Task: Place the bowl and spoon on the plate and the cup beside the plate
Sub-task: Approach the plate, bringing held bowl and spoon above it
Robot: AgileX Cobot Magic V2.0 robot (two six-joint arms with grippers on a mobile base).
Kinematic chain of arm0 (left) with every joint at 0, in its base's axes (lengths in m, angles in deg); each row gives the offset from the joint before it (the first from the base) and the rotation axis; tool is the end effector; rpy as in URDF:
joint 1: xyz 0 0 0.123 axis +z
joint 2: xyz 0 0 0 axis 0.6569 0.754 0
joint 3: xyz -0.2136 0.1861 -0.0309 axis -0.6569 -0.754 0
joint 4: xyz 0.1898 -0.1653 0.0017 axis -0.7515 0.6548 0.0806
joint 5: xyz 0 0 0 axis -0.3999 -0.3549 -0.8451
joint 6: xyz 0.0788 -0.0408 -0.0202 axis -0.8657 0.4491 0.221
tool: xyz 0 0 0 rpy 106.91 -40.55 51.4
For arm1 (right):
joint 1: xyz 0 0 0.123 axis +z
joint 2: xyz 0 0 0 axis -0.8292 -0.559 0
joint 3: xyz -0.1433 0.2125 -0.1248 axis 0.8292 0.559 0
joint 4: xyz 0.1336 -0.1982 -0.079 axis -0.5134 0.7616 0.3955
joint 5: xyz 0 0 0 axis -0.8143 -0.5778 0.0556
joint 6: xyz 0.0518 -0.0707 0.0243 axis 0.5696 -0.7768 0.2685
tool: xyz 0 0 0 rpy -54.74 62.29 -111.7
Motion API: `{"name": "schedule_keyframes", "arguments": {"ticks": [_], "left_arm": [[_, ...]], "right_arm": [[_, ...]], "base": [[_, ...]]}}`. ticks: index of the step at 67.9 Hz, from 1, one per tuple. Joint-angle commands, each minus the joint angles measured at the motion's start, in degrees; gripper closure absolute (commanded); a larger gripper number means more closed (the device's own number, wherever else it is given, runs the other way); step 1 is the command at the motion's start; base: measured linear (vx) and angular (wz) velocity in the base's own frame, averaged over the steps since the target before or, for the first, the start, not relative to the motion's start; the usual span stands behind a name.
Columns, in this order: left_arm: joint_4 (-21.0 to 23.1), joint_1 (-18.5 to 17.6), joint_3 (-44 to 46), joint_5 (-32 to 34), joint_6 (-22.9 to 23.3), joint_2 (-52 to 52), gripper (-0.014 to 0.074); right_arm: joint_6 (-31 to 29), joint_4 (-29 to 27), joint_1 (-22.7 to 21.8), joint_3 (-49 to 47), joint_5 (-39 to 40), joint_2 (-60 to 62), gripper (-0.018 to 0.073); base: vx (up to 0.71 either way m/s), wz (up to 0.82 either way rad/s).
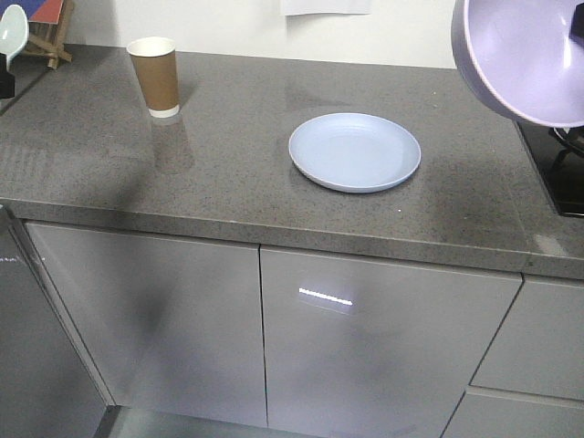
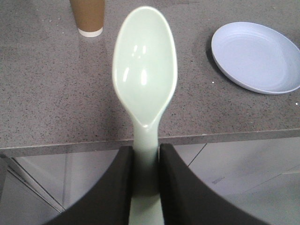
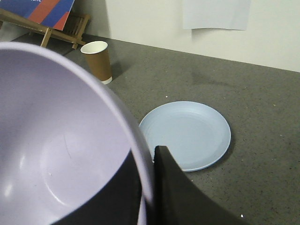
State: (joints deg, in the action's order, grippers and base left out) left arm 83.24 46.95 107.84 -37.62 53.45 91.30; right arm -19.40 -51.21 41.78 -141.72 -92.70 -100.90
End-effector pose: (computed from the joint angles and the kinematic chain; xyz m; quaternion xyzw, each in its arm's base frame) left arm 0.2847 -0.0020 0.4267 0.0497 0.8894 -0.1248 0.4370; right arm 0.2309 -0.0026 0.4638 -0.1128 0.8105 0.1704 0.5490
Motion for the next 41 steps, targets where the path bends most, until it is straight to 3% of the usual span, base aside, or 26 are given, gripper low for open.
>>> {"name": "schedule_keyframes", "arguments": {"ticks": [1, 41], "left_arm": [[1.9, 0.1, 1.3, 3.1, 0.0, -1.7, 0.0603], [1.9, 0.1, 1.3, 3.1, 0.0, -1.7, 0.0603]], "right_arm": [[-0.4, -2.9, -0.4, -1.7, 2.9, 1.1, 0.0562], [-0.4, -2.9, -0.4, -1.7, 2.9, 1.1, 0.0562]], "base": [[0.07, 0.05], [0.07, 0.0]]}}
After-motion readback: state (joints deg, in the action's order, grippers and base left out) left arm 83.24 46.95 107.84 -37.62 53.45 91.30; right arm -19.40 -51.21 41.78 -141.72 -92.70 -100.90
